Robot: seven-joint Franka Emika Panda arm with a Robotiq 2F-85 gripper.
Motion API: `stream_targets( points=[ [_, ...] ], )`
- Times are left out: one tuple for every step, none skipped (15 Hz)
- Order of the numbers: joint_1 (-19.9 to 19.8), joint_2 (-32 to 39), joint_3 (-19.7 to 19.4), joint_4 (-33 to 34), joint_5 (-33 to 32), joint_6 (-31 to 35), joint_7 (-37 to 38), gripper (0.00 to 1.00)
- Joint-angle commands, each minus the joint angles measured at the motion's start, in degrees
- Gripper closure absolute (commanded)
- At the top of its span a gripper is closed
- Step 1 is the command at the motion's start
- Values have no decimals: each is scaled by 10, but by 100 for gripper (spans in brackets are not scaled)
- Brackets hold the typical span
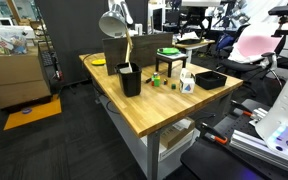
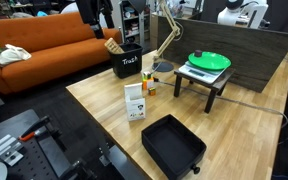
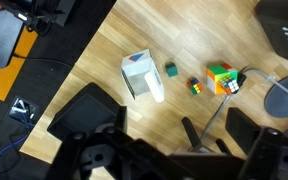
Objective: Push the button on the scale
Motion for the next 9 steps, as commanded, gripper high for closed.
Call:
stream_targets(
  points=[
    [-28, 45, -10, 39, -61, 24, 64, 0],
    [-34, 59, -16, 53, -74, 27, 83, 0],
    [-39, 74, -23, 69, -84, 31, 100, 0],
    [-43, 91, -29, 85, -97, 35, 121, 0],
    [-43, 110, -36, 104, -102, 35, 141, 0],
    [-39, 129, -45, 124, -104, 34, 158, 0],
    [-37, 150, -50, 145, -117, 33, 176, 0],
    [-34, 170, -55, 166, -129, 29, 193, 0],
    [-28, 187, -63, 184, -133, 27, 202, 0]
  ],
)
